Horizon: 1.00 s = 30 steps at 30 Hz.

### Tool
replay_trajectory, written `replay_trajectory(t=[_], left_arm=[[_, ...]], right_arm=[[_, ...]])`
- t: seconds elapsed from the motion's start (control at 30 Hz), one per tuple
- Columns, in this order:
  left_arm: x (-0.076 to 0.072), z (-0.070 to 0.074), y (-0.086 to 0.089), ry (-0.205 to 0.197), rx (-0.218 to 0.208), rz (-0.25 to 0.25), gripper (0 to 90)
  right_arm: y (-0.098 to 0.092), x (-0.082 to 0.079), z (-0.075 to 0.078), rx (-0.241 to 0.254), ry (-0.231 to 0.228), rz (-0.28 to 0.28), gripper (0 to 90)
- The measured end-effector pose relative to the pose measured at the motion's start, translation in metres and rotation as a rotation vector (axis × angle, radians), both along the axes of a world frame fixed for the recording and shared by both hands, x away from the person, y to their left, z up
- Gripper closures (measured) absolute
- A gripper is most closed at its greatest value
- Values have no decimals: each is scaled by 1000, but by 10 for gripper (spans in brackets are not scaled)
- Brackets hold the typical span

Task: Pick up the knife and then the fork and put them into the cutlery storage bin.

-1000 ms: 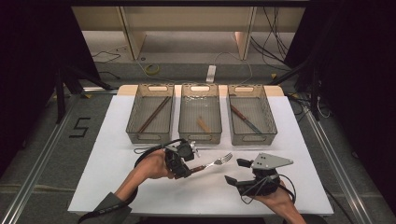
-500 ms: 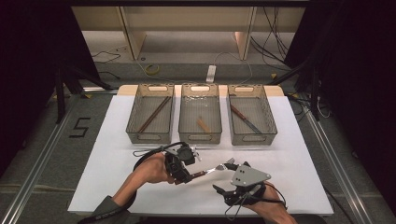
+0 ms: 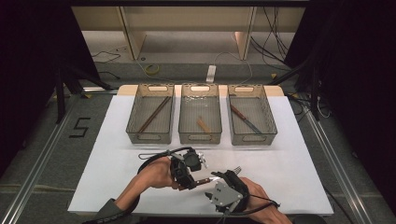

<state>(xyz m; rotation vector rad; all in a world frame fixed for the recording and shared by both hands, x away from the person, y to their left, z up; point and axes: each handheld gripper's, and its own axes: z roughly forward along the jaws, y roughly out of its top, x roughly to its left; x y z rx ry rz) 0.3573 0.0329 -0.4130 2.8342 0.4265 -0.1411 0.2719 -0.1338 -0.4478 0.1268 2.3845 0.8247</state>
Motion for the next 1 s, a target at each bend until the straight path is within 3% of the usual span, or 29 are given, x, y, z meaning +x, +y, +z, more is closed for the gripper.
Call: replay_trajectory(t=[0.17,0.2,0.37,0.63,0.8,0.87,1.0], left_arm=[[-5,3,-4,-3,-16,-7,754],[-6,4,-5,1,-16,-10,754],[-9,5,-7,-5,-12,-27,754],[-12,6,-10,-4,1,-43,754],[-12,6,-9,0,-7,-48,753],[-12,7,-9,0,-7,-49,752],[-12,7,-9,4,-14,-52,752]], right_arm=[[7,-2,-5,-88,-48,33,473],[9,-3,-7,-73,-43,20,489],[13,-5,-10,-133,-104,60,578],[16,-7,-12,-172,-139,79,703],[18,-9,-14,-213,-157,104,749],[18,-8,-15,-239,-173,138,766],[19,-11,-16,-251,-181,145,781]])
